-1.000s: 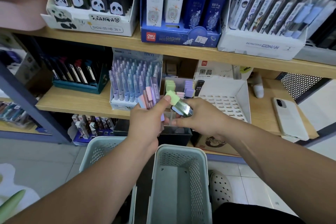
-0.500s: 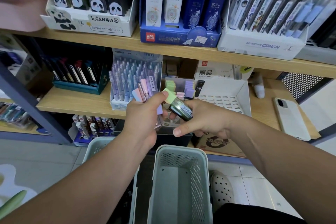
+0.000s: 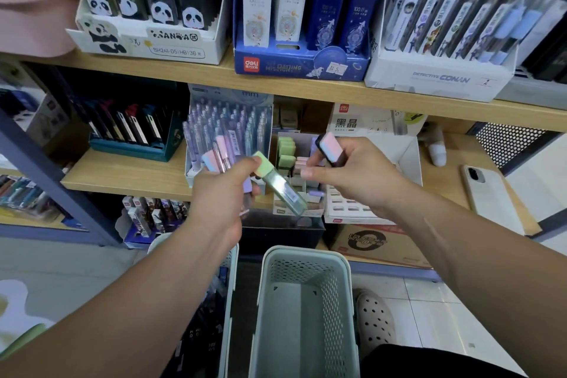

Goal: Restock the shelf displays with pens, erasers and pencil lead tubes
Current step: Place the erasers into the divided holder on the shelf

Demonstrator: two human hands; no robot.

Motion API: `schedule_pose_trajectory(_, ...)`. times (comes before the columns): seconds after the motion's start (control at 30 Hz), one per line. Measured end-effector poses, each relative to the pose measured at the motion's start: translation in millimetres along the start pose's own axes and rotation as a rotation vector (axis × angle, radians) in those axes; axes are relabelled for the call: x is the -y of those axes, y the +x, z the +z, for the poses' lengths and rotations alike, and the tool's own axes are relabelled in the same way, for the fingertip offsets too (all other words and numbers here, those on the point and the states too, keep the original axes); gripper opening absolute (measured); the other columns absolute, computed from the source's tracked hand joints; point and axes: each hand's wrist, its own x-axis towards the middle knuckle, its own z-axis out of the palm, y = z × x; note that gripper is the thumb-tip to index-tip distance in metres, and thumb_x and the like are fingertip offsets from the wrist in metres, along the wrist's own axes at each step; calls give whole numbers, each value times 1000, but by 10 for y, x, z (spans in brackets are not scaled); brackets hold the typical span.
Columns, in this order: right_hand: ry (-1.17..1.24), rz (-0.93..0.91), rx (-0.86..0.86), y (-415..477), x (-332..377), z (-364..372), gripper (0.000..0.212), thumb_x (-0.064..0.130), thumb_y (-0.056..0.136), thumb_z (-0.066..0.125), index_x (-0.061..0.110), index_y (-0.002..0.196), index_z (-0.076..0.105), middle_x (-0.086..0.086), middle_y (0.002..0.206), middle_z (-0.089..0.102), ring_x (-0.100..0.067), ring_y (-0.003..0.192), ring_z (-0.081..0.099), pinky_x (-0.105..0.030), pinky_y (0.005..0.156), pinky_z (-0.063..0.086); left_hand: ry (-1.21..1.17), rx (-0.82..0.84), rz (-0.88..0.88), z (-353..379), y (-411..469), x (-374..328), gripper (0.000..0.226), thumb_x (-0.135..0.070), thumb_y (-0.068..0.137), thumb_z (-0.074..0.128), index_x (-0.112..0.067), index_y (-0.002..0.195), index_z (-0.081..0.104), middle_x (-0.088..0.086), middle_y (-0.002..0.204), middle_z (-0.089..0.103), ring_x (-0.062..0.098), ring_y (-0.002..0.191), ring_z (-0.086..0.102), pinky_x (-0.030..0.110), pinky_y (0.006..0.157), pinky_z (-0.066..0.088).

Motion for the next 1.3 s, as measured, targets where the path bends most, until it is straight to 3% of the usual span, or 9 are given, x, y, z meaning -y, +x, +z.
schedule_pose_trajectory(0.1,-132,-160,33,15,-14,154,35,20,66,94,19,95,74,16,76,73,4,63,60,-20,63,52,55,7,-27,69,-91,98,16,-12,81,78,-9,91,66,1,60,62,11,43,53,21,41,35)
schedule_pose_trajectory(0.23,-438,-334,-10,44,-96,296,43,33,60,97,36,90,67,22,74,66,5,69,60,-15,60,44,68,58,-45,144,-140,161,9,-3,81,74,-5,86,67,4,56,58,13,38,46,18,38,29)
schedule_pose_trajectory(0.33,-449,-351,-14,67,-152,282,41,31,63,96,29,96,71,21,75,65,5,68,59,-14,61,41,106,112,-13,129,-134,156,16,-6,79,79,-4,93,73,11,70,65,20,55,51,21,44,30)
schedule_pose_trajectory(0.5,-358,-289,28,128,-198,227,24,14,80,83,16,102,75,17,70,67,1,61,58,-19,60,45,94,146,-50,87,-104,203,18,-22,83,80,-11,94,70,5,72,70,13,51,56,18,38,34)
schedule_pose_trajectory(0.6,-383,-231,-71,213,-208,159,19,8,86,72,8,105,73,-6,72,68,-3,55,49,-29,59,44,46,83,-87,28,-34,308,26,-30,83,79,-12,98,68,6,76,66,12,52,54,19,36,33)
schedule_pose_trajectory(0.7,-230,-171,-118,250,-129,113,24,7,89,70,11,113,71,-23,91,71,-15,54,61,-43,62,59,140,10,-93,-31,6,427,29,-31,82,80,-9,97,68,6,72,65,9,44,50,21,37,31)
schedule_pose_trajectory(1.0,-212,-244,-224,498,-130,173,14,21,90,75,25,88,62,-12,79,68,-19,63,71,-29,56,54,286,-57,-40,-107,87,780,16,-18,82,80,-18,97,75,3,87,74,17,60,54,14,43,42)
schedule_pose_trajectory(1.1,-307,-292,-291,612,-194,183,28,27,85,81,29,71,56,7,62,49,1,58,51,-19,55,41,257,-51,-16,-48,125,785,15,-17,83,80,-20,97,74,-1,85,73,16,61,54,15,46,45)
schedule_pose_trajectory(1.3,-482,-387,-337,757,-270,137,24,29,83,82,30,79,59,18,64,45,-2,60,45,-20,58,31,268,-99,-19,5,215,817,15,-21,85,77,-23,98,71,1,79,69,13,55,56,15,44,43)
